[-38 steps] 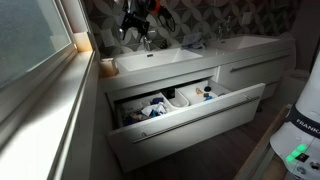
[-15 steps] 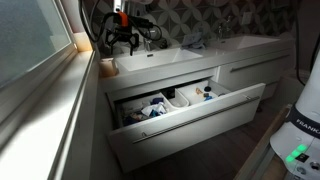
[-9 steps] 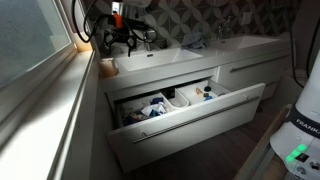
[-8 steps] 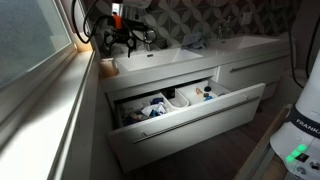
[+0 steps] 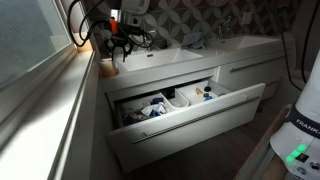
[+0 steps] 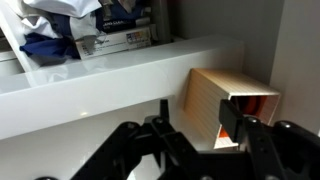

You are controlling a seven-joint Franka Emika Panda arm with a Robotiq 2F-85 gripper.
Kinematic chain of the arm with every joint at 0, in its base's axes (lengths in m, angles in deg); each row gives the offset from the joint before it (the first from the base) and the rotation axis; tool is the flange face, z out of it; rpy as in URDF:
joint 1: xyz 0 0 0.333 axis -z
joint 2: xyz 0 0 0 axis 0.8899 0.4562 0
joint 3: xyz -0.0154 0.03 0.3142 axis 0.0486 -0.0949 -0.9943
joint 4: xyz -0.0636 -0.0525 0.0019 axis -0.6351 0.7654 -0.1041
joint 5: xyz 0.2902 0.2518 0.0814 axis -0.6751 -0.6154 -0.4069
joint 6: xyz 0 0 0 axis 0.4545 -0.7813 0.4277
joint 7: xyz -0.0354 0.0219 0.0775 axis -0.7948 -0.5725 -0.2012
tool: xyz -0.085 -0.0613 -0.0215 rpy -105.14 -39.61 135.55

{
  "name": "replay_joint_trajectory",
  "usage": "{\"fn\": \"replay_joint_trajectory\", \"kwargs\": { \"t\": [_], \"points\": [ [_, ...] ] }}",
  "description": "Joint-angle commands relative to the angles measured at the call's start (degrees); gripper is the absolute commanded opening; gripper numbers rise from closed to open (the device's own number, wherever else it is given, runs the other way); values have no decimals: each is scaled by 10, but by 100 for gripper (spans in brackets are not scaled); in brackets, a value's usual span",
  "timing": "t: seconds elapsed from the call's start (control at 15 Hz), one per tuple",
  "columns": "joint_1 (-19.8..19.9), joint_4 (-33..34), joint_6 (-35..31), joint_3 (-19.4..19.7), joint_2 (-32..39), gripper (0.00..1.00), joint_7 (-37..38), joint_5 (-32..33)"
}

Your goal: Place the orange box between the sinks

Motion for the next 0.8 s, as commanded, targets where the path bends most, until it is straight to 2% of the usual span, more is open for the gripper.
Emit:
{"fn": "replay_joint_trajectory", "kwargs": {
  "t": [0.0,0.07,0.2,0.27,0.47,0.53,0.73],
  "points": [
    [-6,29,-8,2,21,60,27,-3],
    [-6,33,-7,1,23,66,28,-5],
    [-6,40,-7,0,27,66,33,-6],
    [-6,44,-7,0,30,60,37,-6],
    [-9,53,-11,2,41,54,48,-4],
    [-9,56,-11,2,45,49,51,-4],
    [-13,61,-12,2,57,44,59,-1]
  ]
}}
